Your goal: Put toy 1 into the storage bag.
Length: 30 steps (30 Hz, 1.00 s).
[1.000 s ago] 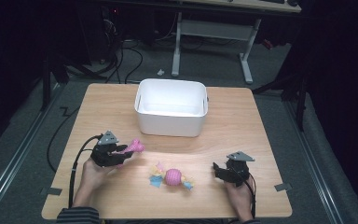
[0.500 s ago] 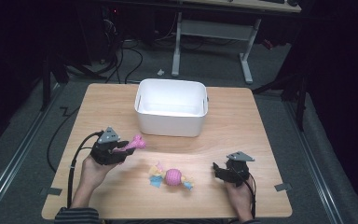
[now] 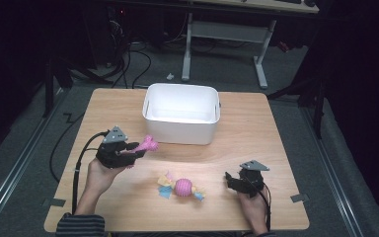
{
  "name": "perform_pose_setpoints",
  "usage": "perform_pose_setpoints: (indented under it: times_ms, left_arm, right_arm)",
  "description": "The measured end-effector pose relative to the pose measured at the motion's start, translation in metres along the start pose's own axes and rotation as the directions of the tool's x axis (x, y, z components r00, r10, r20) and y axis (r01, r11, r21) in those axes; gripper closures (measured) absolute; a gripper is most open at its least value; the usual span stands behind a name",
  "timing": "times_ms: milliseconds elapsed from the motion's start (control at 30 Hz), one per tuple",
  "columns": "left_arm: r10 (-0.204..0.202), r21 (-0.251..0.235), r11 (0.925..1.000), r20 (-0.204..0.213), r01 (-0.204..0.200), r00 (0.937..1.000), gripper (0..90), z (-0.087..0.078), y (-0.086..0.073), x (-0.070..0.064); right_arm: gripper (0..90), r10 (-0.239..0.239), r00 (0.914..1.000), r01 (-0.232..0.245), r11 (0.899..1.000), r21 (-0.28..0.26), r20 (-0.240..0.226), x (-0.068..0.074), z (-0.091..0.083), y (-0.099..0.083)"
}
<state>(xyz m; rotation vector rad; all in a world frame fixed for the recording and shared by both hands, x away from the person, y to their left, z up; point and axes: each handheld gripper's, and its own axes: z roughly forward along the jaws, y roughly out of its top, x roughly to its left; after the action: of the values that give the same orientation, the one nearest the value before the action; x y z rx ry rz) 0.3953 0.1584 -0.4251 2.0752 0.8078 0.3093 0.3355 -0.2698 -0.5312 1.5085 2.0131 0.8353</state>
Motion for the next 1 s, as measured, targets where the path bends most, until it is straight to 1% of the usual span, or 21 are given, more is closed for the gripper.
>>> perform_pose_setpoints:
  times_ms: [100, 167, 300, 533, 667, 767, 833, 900, 1000]
  left_arm:
    - [0.004, -0.006, 1.0, 0.009, -0.004, 1.0, 59.7, -0.002, 0.006, 0.0]
    - [0.003, -0.02, 0.9998, 0.019, -0.003, 0.9998, 59.7, -0.004, 0.011, -0.001]
    - [0.006, -0.032, 0.9995, 0.025, -0.006, 0.9997, 59.7, -0.007, 0.02, -0.001]
    - [0.002, -0.054, 0.9986, 0.035, 0.0, 0.9994, 59.8, -0.011, 0.039, 0.0]
    - [0.009, -0.064, 0.9979, 0.04, -0.007, 0.9992, 59.8, -0.012, 0.053, 0.0]
    - [-0.002, -0.073, 0.9973, 0.044, 0.005, 0.999, 59.8, -0.011, 0.063, 0.0]
    - [0.0, -0.07, 0.9976, 0.031, 0.002, 0.9995, 59.8, -0.009, 0.068, 0.0]
    - [0.005, -0.07, 0.9975, 0.035, -0.003, 0.9994, 59.8, -0.007, 0.074, 0.0]
    - [0.013, -0.07, 0.9975, 0.029, -0.011, 0.9995, 59.8, -0.004, 0.083, 0.001]
  right_arm:
    - [26.8, -0.002, 1.0, 0.002, 1.0, -0.002, -0.001, 0.0, 0.0, 0.0]
    - [26.8, -0.002, 1.0, 0.002, 1.0, -0.002, -0.002, 0.0, 0.0, 0.0]
    - [26.8, -0.004, 1.0, 0.004, 1.0, -0.002, -0.004, 0.0, 0.0, 0.0]
    - [26.8, -0.005, 1.0, 0.005, 1.0, -0.002, -0.005, 0.0, 0.0, 0.0]
    - [26.8, -0.008, 0.9999, 0.008, 1.0, -0.003, -0.006, 0.0, 0.0, 0.0]
    - [26.8, -0.009, 0.9999, 0.008, 1.0, -0.002, -0.007, 0.0, 0.0, 0.0]
    - [26.8, -0.008, 0.9999, 0.008, 1.0, -0.003, -0.007, 0.0, 0.0, 0.0]
    - [26.7, -0.008, 0.9999, 0.008, 1.0, -0.002, -0.007, 0.0, 0.0, 0.0]
    - [26.7, -0.008, 0.9999, 0.008, 1.0, -0.002, -0.007, 0.0, 0.0, 0.0]
